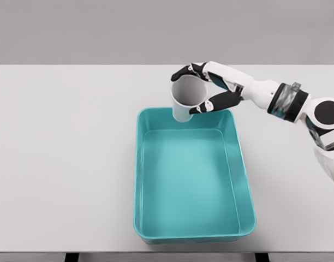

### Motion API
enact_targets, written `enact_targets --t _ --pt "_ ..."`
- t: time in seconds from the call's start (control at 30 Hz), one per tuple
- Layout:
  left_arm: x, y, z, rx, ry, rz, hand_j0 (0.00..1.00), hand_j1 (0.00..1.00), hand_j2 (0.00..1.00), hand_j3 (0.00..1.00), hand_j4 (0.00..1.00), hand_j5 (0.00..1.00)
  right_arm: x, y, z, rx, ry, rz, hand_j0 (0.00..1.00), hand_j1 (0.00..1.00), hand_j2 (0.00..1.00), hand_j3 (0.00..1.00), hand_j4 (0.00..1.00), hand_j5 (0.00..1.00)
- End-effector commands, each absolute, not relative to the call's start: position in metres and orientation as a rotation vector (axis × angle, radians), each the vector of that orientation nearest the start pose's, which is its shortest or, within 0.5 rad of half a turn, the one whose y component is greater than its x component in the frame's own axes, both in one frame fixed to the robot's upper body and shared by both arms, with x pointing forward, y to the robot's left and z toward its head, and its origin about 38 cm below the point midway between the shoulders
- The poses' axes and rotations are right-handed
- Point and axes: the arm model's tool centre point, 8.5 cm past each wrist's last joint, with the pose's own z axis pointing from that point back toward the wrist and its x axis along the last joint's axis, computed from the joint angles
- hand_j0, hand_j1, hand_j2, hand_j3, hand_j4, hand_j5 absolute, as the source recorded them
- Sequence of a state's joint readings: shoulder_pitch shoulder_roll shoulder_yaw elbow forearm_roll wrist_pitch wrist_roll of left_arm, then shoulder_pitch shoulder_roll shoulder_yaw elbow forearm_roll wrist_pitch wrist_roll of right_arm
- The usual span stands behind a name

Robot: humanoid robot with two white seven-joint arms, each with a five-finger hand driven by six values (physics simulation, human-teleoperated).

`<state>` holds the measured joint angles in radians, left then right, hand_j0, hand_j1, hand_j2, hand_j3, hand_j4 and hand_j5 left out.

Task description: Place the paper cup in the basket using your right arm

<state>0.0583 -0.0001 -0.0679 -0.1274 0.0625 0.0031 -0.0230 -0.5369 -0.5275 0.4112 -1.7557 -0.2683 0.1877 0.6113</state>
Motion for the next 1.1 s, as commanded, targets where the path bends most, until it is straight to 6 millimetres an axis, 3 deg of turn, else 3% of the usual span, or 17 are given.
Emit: enact_targets --t 0.0,0.63,1.07 --pt "0.006 0.267 -0.264 0.056 -0.065 -0.008 1.0 1.0 1.0 1.0 1.0 1.0 0.42 -0.192 0.257 0.341 -1.572 1.21 0.68 0.68 0.68 0.68 0.68 0.68" --pt "0.006 0.267 -0.264 0.056 -0.065 -0.008 1.0 1.0 1.0 1.0 1.0 1.0 0.408 -0.157 0.23 0.444 -1.512 1.256 0.69 0.69 0.69 0.69 0.69 0.69" --pt "0.006 0.267 -0.264 0.056 -0.065 -0.01 1.0 1.0 1.0 1.0 1.0 1.0 0.398 -0.152 0.208 0.48 -1.464 1.265 0.69 0.69 0.69 0.69 0.69 0.69"
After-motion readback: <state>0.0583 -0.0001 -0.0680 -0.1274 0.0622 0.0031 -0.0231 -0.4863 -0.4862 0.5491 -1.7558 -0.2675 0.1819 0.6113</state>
